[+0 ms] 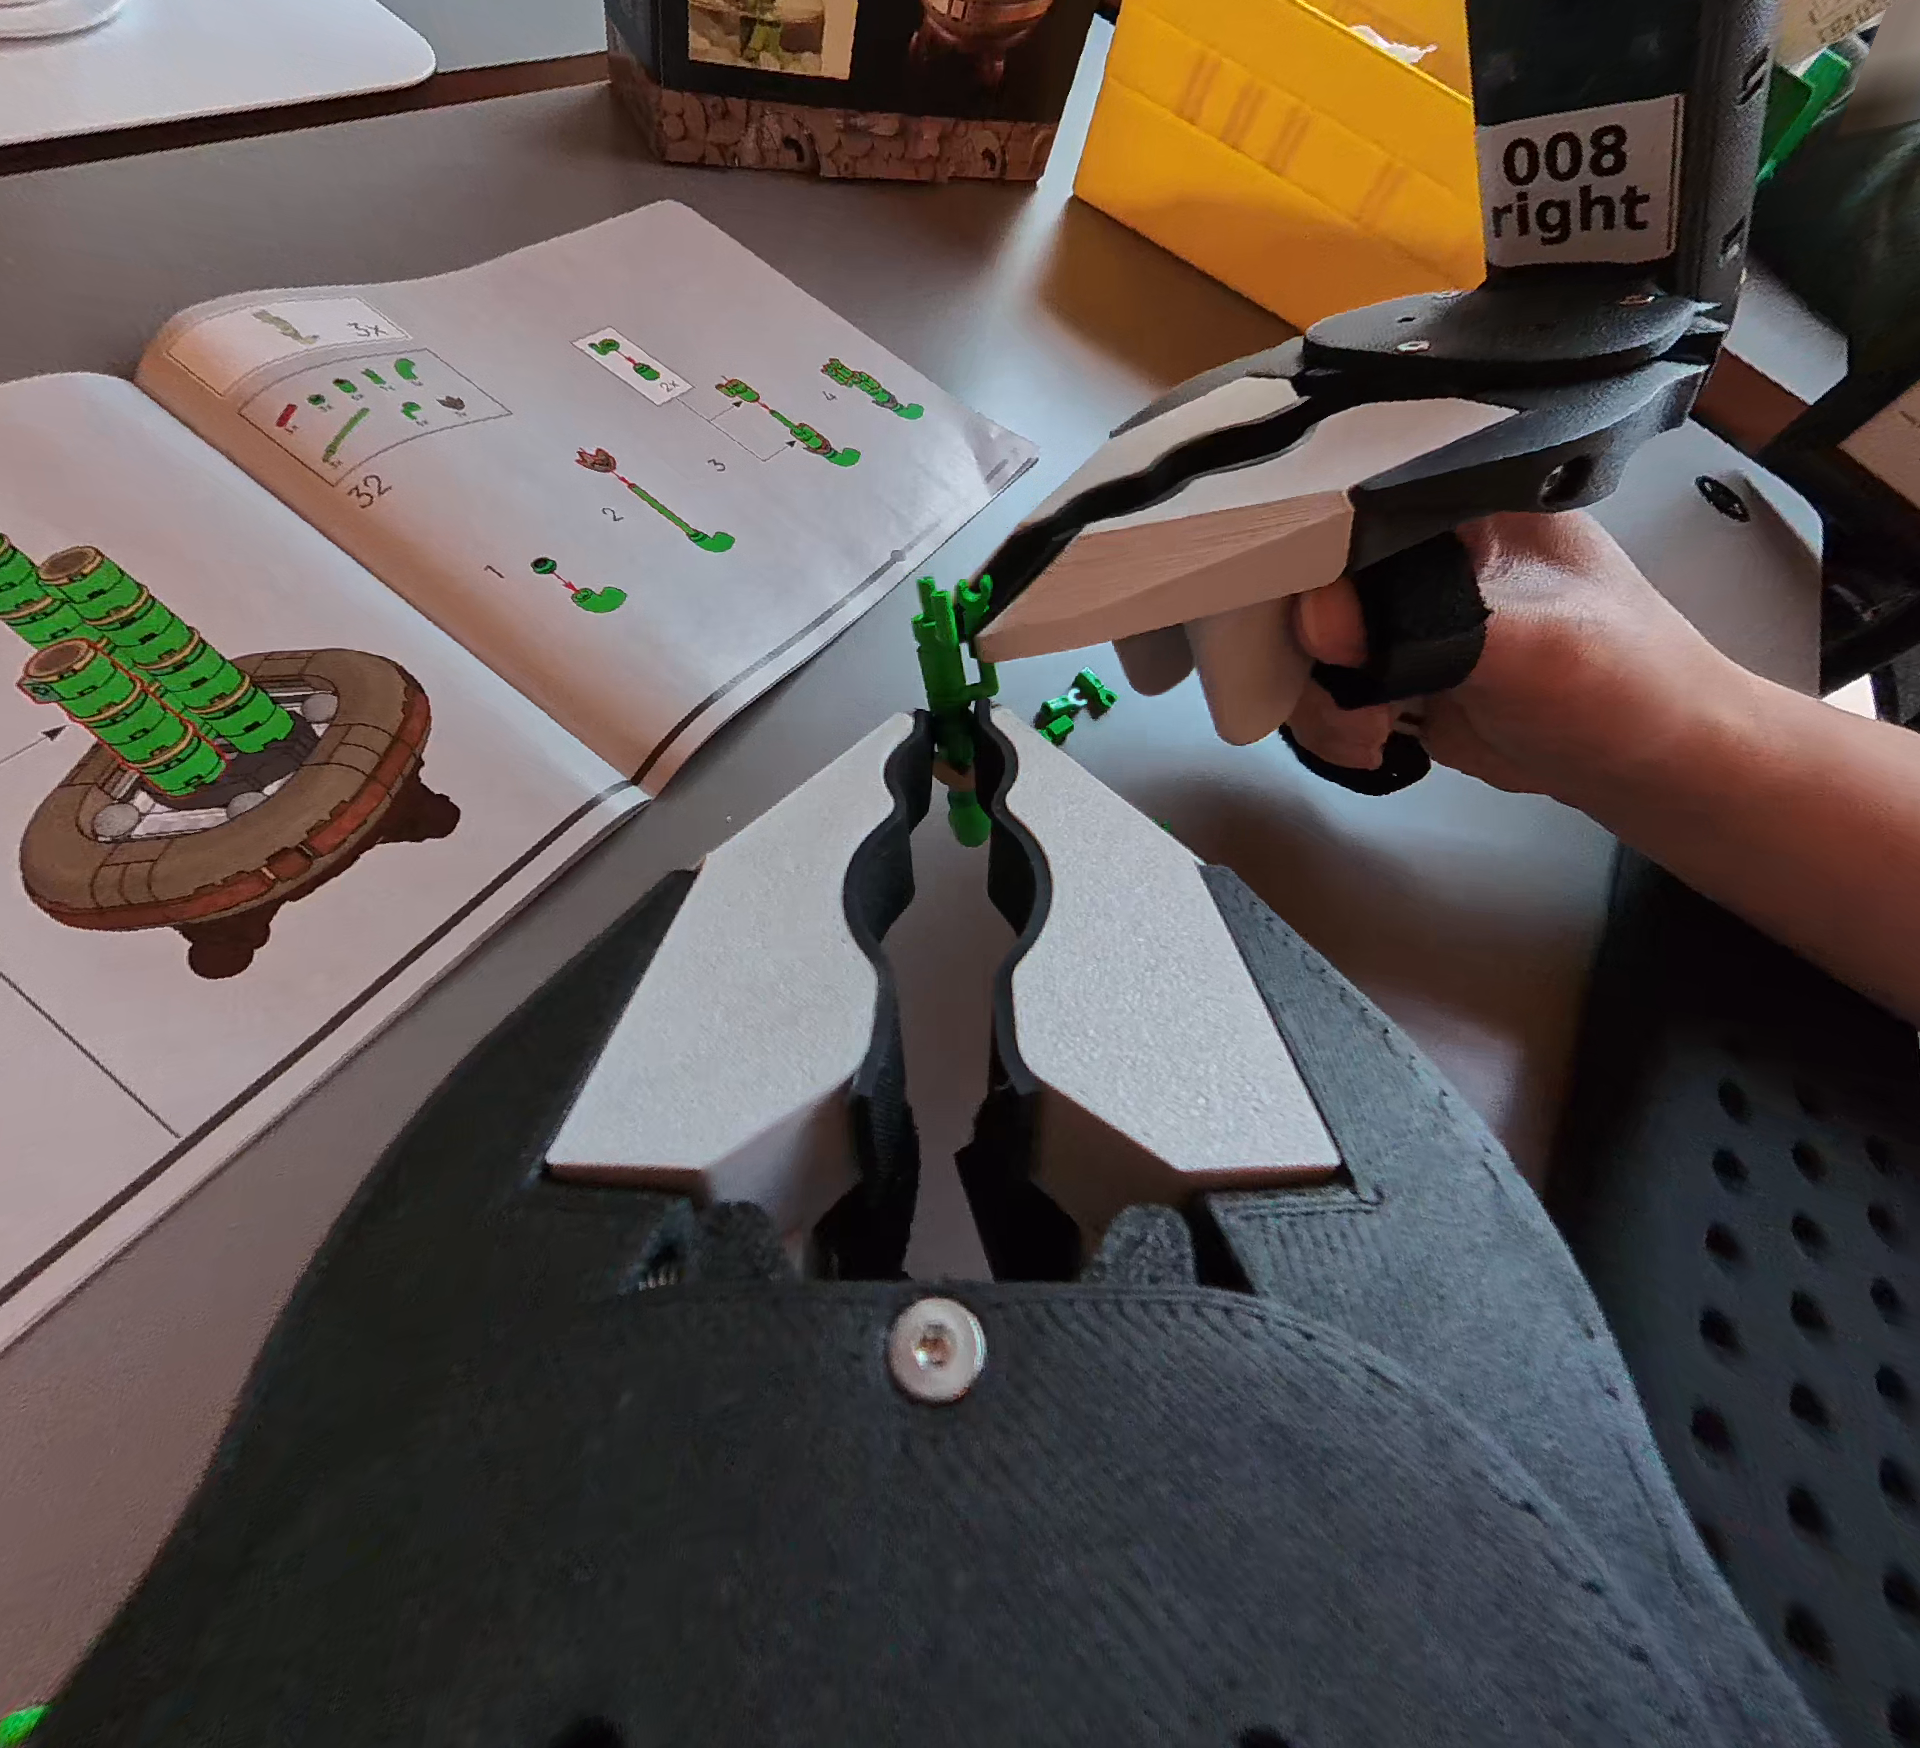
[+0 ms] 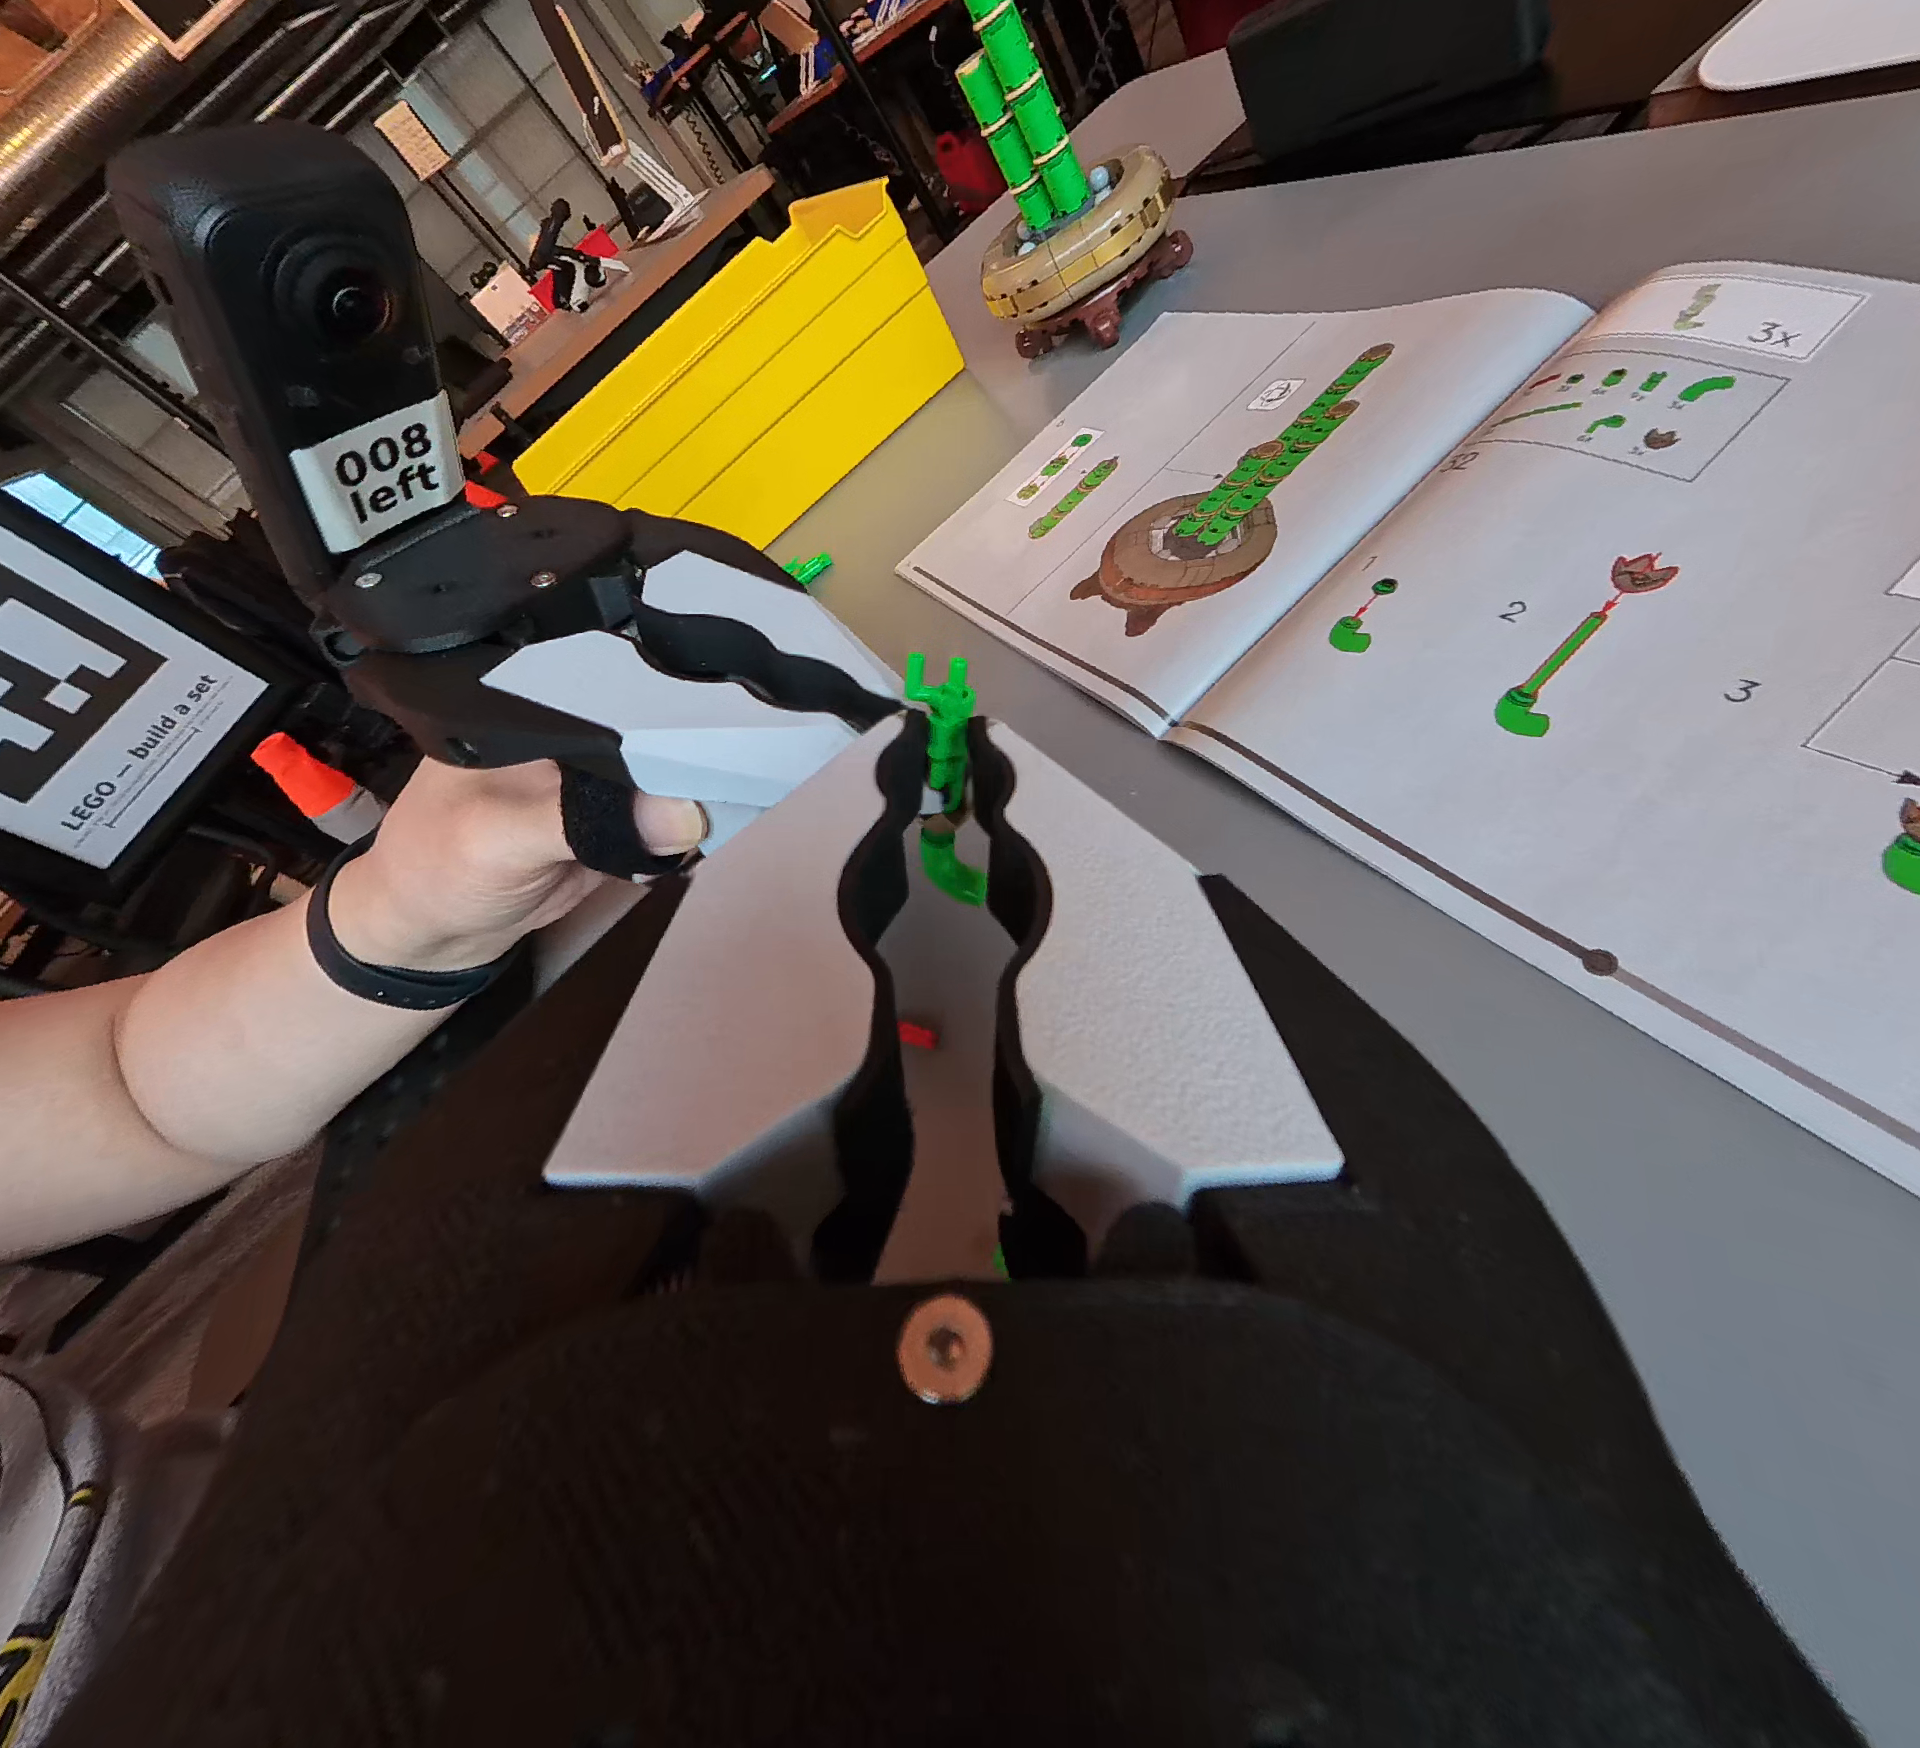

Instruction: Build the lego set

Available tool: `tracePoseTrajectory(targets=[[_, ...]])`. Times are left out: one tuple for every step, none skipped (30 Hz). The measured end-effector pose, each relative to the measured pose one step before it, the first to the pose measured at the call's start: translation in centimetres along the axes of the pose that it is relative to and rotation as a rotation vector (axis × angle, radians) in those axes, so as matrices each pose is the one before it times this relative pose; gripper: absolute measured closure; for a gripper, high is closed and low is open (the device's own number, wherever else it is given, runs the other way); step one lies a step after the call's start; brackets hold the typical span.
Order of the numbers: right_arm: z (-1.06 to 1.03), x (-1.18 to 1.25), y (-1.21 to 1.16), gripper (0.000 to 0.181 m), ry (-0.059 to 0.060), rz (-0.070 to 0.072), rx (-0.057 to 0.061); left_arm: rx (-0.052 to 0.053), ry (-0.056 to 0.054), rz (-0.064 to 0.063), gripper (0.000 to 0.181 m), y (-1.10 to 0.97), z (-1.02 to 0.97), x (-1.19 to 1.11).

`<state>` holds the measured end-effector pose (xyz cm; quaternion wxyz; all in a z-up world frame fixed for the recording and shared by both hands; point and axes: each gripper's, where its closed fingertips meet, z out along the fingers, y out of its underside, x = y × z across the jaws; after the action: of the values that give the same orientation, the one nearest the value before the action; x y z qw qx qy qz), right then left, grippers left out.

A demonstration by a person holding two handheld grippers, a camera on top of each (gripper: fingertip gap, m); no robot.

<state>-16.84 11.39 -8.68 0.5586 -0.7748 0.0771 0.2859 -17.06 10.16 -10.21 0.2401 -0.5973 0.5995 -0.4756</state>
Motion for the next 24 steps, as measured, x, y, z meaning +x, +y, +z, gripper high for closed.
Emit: tracePoseTrajectory(targets=[[0.011, -0.062, 0.064, 0.177, -0.0032, 0.0062, -0.0059, -0.0032, -0.005, 0.0058, 0.175, 0.048, 0.034, -0.011], [-0.014, -0.03, -0.022, 0.177, -0.0013, 0.0049, 0.0009, -0.0001, -0.0021, 0.0033, 0.175, -0.012, -0.008, 0.005], [-0.035, -0.059, -0.063, 0.177, -0.0047, 0.004, 0.0051, 0.0032, 0.0021, -0.0015, 0.175, -0.063, -0.035, 0.038], [-0.032, -0.051, -0.056, 0.177, -0.0045, 0.0053, 0.0045, 0.0032, 0.0044, -0.0045, 0.175, -0.052, -0.038, 0.048], [-0.011, -0.006, -0.018, 0.176, -0.0019, 0.0053, 0.0025, 0.0016, 0.0029, -0.0041, 0.175, -0.029, -0.025, 0.028], [0.014, -0.011, -0.004, 0.176, -0.001, 0.0031, 0.0017, -0.0004, -0.0001, -0.0011, 0.175, 0.012, -0.001, -0.005], [0.034, -0.01, 0.04, 0.177, 0.0001, 0.0034, -0.0027, -0.0025, -0.0033, 0.002, 0.175, 0.034, -0.004, -0.042], [0.024, 0.024, 0.049, 0.177, 0.0012, -0.0001, -0.0039, -0.0031, -0.0033, 0.0034, 0.175, 0.05, 0.014, -0.028], [-0.01, 0.028, 0.022, 0.177, -0.0003, -0.0011, -0.0019, -0.0016, -0.0005, 0.0012, 0.175, 0.028, 0.029, -0.007], [-0.022, 0.006, -0.02, 0.177, -0.0028, 0.0022, 0.0017, 0.0012, 0.0018, -0.0015, 0.175, -0.021, 0.024, 0.011], [-0.039, -0.006, -0.077, 0.177, -0.0037, 0.0035, 0.0041, 0.0035, 0.0035, -0.0032, 0.175, -0.058, 0.011, 0.024], [-0.029, -0.004, -0.061, 0.177, -0.0024, 0.0042, 0.0042, 0.0029, 0.004, -0.0053, 0.175, -0.057, 0.009, 0.025], [0.01, 0.003, -0.008, 0.177, 0.0, 0.0024, 0.0014, 0.0004, 0.0021, -0.0045, 0.175, -0.005, 0.0, -0.013], [0.034, 0.011, 0.062, 0.177, 0.0018, -0.0016, -0.0032, -0.003, -0.0007, -0.0012, 0.175, 0.054, 0.003, -0.032], [0.032, -0.003, 0.043, 0.177, 0.001, -0.0029, -0.003, -0.0021, -0.0019, 0.0005, 0.175, 0.048, -0.003, -0.027], [0.013, -0.02, 0.015, 0.177, 0.0003, -0.0031, -0.002, -0.0006, -0.001, 0.0006, 0.175, 0.015, -0.01, -0.007], [-0.009, 0.0, 0.007, 0.177, 0.0004, -0.0039, -0.0015, -0.0003, 0.0011, -0.0004, 0.175, 0.001, -0.008, 0.0], [-0.026, -0.029, -0.039, 0.177, 0.0001, -0.0018, 0.001, 0.0016, 0.0031, -0.002, 0.175, -0.031, -0.011, 0.034], [-0.03, -0.018, -0.065, 0.177, 0.0013, -0.0043, 0.0046, 0.0042, 0.0028, -0.003, 0.175, -0.075, -0.018, 0.047], [-0.016, -0.021, -0.024, 0.177, 0.001, -0.0026, 0.0012, 0.0009, 0.0019, -0.0016, 0.175, -0.026, -0.007, 0.013], [-0.004, 0.002, 0.006, 0.177, 0.002, -0.0017, -0.0003, -0.0015, 0.0001, 0.0008, 0.175, 0.01, -0.004, 0.007], [0.001, -0.01, 0.004, 0.177, 0.0015, -0.0016, 0.0009, -0.0004, -0.0007, 0.0013, 0.175, -0.002, -0.004, -0.007], [-0.003, -0.019, 0.001, 0.177, 0.0003, -0.0015, 0.0008, 0.0001, 0.0007, 0.0005, 0.175, -0.003, -0.009, 0.02], [-0.012, -0.04, -0.008, 0.177, -0.0006, -0.0034, 0.0009, 0.0014, 0.0019, -0.0013, 0.175, -0.014, -0.013, 0.02]])
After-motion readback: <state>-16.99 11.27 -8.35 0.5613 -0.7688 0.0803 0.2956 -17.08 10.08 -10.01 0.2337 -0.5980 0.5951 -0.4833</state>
